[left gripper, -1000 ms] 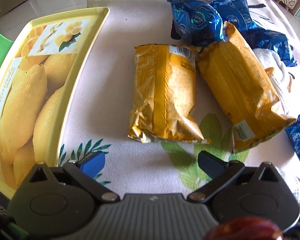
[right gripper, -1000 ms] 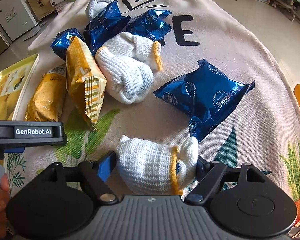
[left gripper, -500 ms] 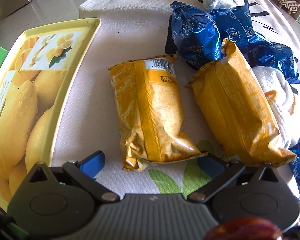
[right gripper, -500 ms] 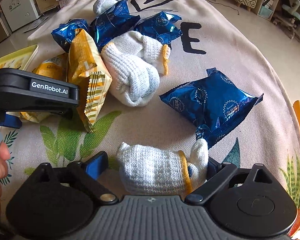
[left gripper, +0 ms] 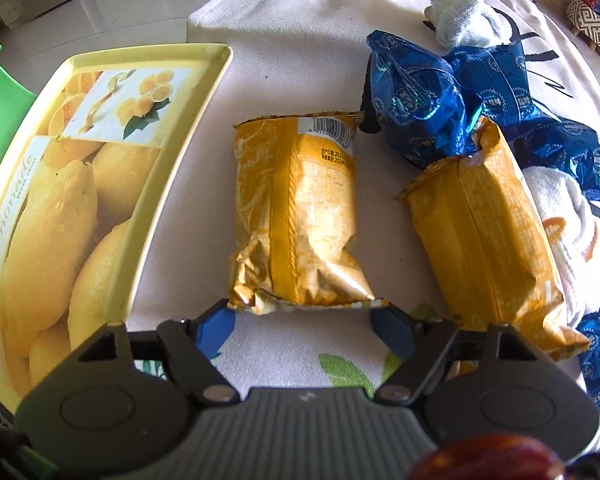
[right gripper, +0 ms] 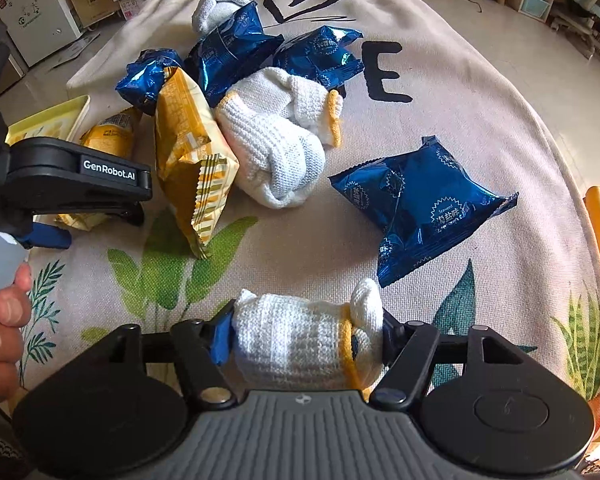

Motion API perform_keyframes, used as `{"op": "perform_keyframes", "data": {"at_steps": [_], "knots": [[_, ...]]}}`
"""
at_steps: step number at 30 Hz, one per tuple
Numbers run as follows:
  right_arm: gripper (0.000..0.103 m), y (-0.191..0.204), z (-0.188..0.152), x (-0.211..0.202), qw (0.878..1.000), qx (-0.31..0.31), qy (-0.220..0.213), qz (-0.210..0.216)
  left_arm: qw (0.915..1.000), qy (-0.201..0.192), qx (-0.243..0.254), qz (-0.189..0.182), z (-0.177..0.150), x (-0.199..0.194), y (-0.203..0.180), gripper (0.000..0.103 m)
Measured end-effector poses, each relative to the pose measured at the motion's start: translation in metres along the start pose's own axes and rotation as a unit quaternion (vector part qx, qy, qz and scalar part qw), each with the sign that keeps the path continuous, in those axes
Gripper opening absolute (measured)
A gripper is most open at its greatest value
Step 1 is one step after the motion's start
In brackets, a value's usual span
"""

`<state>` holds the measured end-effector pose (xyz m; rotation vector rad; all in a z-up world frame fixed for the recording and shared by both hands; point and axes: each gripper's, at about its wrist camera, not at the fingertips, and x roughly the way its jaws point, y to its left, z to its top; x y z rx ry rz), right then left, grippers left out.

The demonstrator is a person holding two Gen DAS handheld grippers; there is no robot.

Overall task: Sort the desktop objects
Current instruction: 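Close the left tool on the yellow chip bag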

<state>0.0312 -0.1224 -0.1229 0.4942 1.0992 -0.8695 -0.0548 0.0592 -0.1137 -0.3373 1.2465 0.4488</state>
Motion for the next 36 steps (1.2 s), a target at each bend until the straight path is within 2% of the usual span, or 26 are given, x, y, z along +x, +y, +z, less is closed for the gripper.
{"op": "perform_keyframes", "data": {"at_steps": [2, 6, 10, 12, 14, 17, 20, 22, 24, 27, 34, 36], "knots": [[0.067, 0.003, 0.004, -0.009, 1.0, -0.015, 0.007, -0.004, 0.9999, 0.002, -0.012, -0.009, 0.019, 0.021, 0.01, 0.062], [0.067, 0.006, 0.024, -0.033, 0.999, -0.053, 0.006, 0.007, 0.9981, 0.015, -0.042, -0.044, 0.029, 0.028, 0.013, 0.05], [0.067, 0.009, 0.052, -0.053, 0.997, -0.07, -0.022, 0.023, 0.9946, 0.023, -0.069, -0.074, 0.04, 0.03, 0.027, 0.047], [0.067, 0.007, 0.063, -0.054, 0.997, -0.054, -0.037, 0.039, 0.9945, 0.02, -0.072, -0.073, 0.029, 0.009, 0.022, 0.047], [0.067, 0.003, 0.066, -0.05, 0.997, -0.034, -0.049, 0.052, 0.994, 0.02, -0.076, -0.076, 0.031, 0.008, 0.025, 0.044], [0.067, -0.001, 0.074, -0.041, 0.998, -0.003, -0.032, 0.059, 0.9937, 0.017, -0.078, -0.079, 0.032, 0.006, 0.026, 0.044], [0.067, -0.001, 0.077, -0.04, 0.997, -0.004, -0.036, 0.065, 0.9933, 0.025, -0.08, -0.079, 0.032, 0.009, 0.022, 0.045], [0.067, 0.0, 0.077, -0.04, 0.998, -0.008, -0.039, 0.057, 0.9926, 0.024, -0.085, -0.083, 0.034, 0.014, 0.022, 0.054], [0.067, -0.002, 0.078, -0.04, 0.997, -0.001, -0.037, 0.064, 0.9932, 0.013, -0.089, -0.073, 0.037, 0.015, 0.022, 0.076], [0.067, -0.003, 0.078, -0.041, 0.996, 0.007, -0.031, 0.079, 0.9939, -0.015, -0.096, -0.052, 0.043, 0.013, 0.021, 0.097], [0.067, -0.01, 0.08, -0.039, 0.996, 0.021, -0.029, 0.076, 0.9862, -0.028, -0.145, -0.075, 0.061, 0.012, 0.022, 0.102], [0.067, -0.012, 0.082, -0.038, 0.996, 0.03, -0.028, 0.077, 0.987, -0.031, -0.144, -0.064, 0.065, 0.016, 0.02, 0.102]]}}
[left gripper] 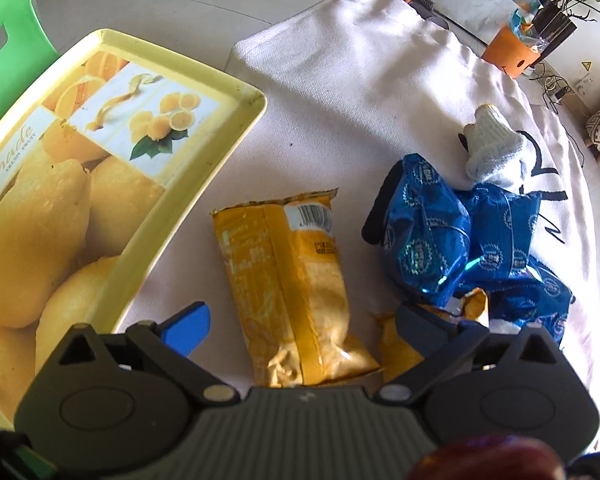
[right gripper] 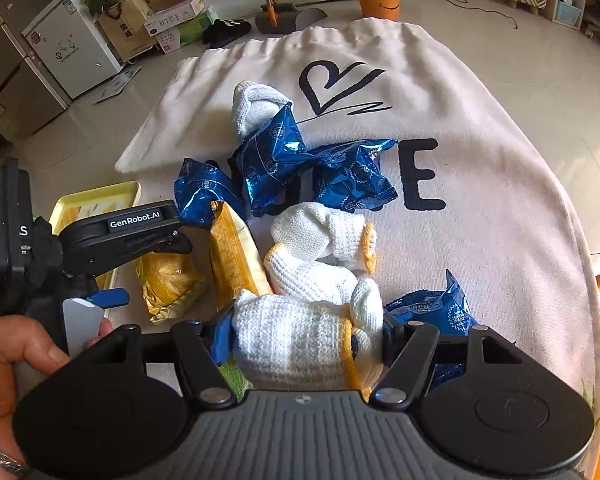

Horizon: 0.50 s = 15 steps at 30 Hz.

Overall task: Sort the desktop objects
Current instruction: 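Close the left tool on the yellow chip bag, then lift the yellow bag over the lemon tray with left tool while right tool carries glove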

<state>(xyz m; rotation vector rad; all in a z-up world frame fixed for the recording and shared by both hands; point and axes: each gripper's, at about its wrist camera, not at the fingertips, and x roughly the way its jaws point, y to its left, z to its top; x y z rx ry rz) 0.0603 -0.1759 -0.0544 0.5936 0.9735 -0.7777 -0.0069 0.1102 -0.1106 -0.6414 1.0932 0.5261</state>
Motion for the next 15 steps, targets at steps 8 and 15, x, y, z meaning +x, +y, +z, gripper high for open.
{"op": "perform_keyframes", "data": {"at_steps": [8, 15], "knots": [[0.067, 0.004, 0.005, 0.008, 1.0, 0.01, 0.012, 0.011, 0.9978, -0.008, 0.027, 0.06, 0.0, 0.025, -0.006, 0.085], [0.067, -0.001, 0.018, 0.012, 0.999, 0.048, 0.008, 0.015, 0.9994, 0.019, 0.003, 0.031, -0.003, 0.01, 0.001, 0.06]]}}
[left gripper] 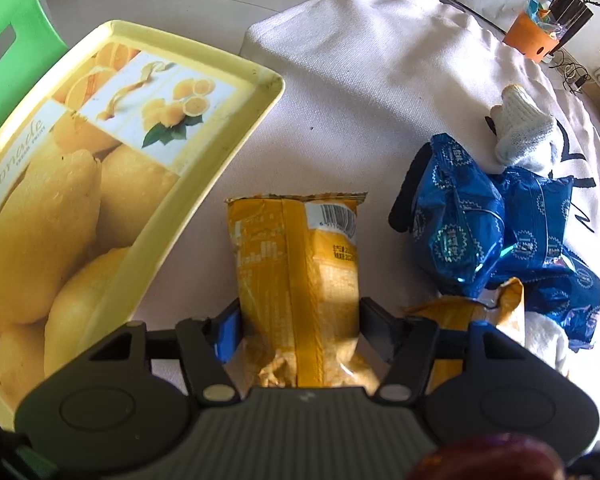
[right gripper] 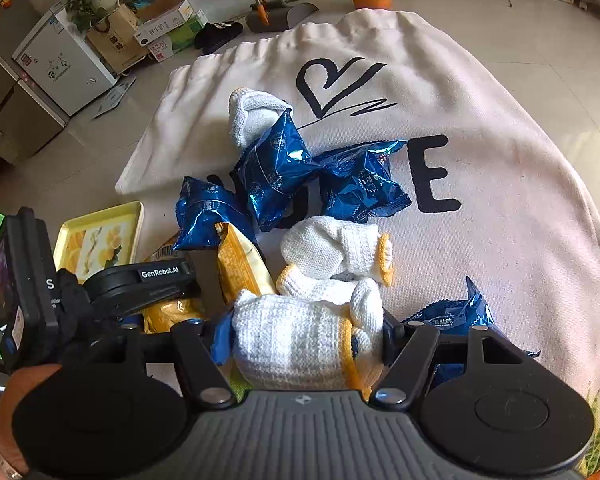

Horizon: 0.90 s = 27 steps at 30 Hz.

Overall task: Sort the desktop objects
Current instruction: 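Lift the yellow bag over the lemon tray with left tool while right tool carries glove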

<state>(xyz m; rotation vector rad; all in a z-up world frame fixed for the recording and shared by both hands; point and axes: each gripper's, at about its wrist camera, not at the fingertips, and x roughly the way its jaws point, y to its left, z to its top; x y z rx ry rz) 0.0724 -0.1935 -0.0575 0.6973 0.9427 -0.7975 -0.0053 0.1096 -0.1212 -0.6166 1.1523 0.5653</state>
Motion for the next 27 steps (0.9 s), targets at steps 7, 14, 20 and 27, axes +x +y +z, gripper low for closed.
{"op": "perform_keyframes", "data": {"at_steps": [7, 14, 20, 27], "knots": [[0.067, 0.001, 0.009, 0.001, 1.0, 0.025, -0.005, 0.019, 0.9991, 0.006, 0.02, -0.037, -0.002, -0.036, -0.004, 0.06], [0.067, 0.016, 0.015, 0.001, 0.998, 0.03, -0.019, 0.053, 0.9965, -0.044, 0.066, -0.027, 0.011, -0.08, 0.002, 0.06], [0.067, 0.029, 0.014, 0.006, 0.999, 0.008, -0.019, 0.05, 0.9968, -0.045, 0.055, -0.038, 0.015, -0.082, 0.01, 0.06], [0.067, 0.043, 0.016, 0.014, 0.999, -0.001, -0.032, 0.04, 0.9964, -0.055, 0.036, -0.054, 0.02, -0.091, 0.017, 0.06]]}}
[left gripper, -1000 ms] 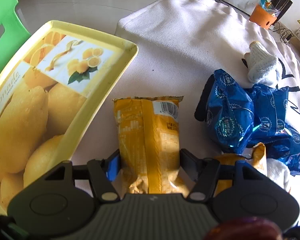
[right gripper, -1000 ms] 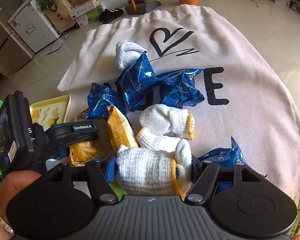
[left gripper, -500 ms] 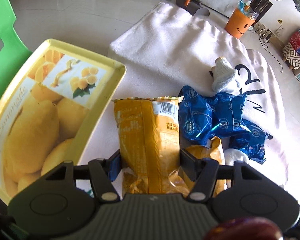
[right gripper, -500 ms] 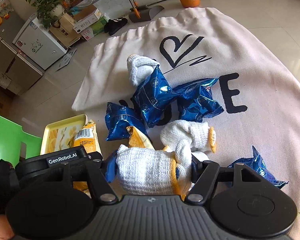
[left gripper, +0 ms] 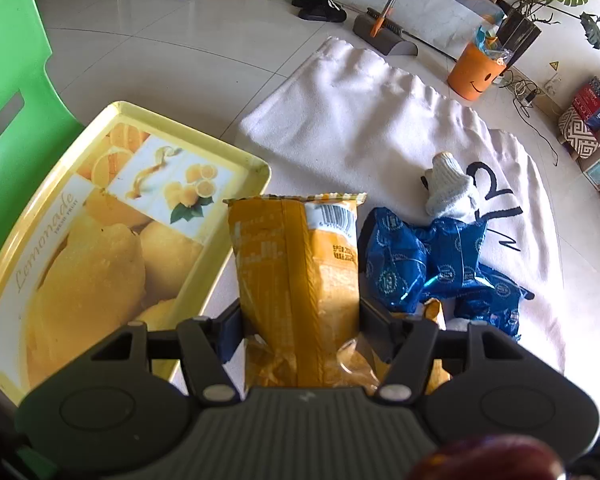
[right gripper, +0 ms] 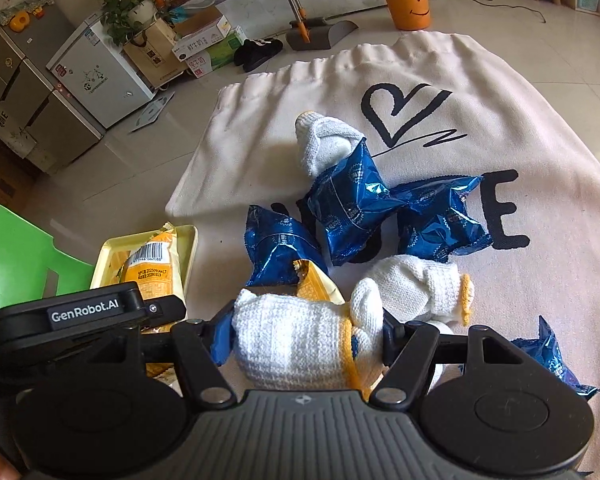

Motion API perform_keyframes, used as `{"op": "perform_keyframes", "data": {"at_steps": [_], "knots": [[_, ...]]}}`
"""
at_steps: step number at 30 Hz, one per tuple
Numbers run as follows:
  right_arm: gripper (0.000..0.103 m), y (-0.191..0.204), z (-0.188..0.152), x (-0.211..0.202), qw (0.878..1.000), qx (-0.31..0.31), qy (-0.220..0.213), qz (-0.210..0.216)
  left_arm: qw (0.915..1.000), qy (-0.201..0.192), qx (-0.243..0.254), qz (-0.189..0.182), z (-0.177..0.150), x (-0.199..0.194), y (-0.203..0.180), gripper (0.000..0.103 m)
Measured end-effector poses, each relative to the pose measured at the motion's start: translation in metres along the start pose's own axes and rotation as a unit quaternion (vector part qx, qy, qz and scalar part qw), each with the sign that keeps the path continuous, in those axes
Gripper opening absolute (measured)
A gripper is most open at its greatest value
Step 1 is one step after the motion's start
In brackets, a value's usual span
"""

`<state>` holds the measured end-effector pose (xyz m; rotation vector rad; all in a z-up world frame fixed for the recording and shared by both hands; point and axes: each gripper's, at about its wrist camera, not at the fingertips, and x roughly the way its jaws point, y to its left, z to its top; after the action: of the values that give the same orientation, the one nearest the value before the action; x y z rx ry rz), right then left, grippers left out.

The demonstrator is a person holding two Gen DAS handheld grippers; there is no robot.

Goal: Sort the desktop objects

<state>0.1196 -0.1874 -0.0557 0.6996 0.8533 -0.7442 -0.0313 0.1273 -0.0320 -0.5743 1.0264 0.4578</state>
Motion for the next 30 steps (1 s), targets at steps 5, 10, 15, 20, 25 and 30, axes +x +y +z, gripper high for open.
{"op": "perform_keyframes", "data": {"at_steps": [5, 10, 15, 20, 25, 30], "knots": [[0.067, 0.02, -0.002, 0.009, 1.0, -0.012, -0.001, 0.015, 0.9995, -0.014, -0.028, 0.01, 0.011, -0.009, 0.023, 0.06], [0.067, 0.049, -0.006, 0.019, 0.998, -0.028, -0.004, 0.049, 0.9968, -0.027, -0.07, 0.028, 0.025, -0.018, 0.054, 0.06], [0.067, 0.083, -0.011, 0.035, 0.994, -0.038, 0.006, 0.1, 0.9904, -0.04, -0.121, 0.052, 0.037, -0.027, 0.091, 0.06], [0.067, 0.111, -0.017, 0.054, 0.988, -0.046, 0.025, 0.143, 0.9837, -0.052, -0.152, 0.08, 0.044, -0.035, 0.121, 0.06], [0.067, 0.131, -0.023, 0.079, 0.985, -0.042, 0.057, 0.157, 0.9771, -0.053, -0.18, 0.102, 0.048, -0.033, 0.141, 0.06], [0.069, 0.146, -0.031, 0.105, 0.979, -0.03, 0.093, 0.176, 0.9718, -0.047, -0.202, 0.112, 0.051, -0.029, 0.157, 0.06]]}}
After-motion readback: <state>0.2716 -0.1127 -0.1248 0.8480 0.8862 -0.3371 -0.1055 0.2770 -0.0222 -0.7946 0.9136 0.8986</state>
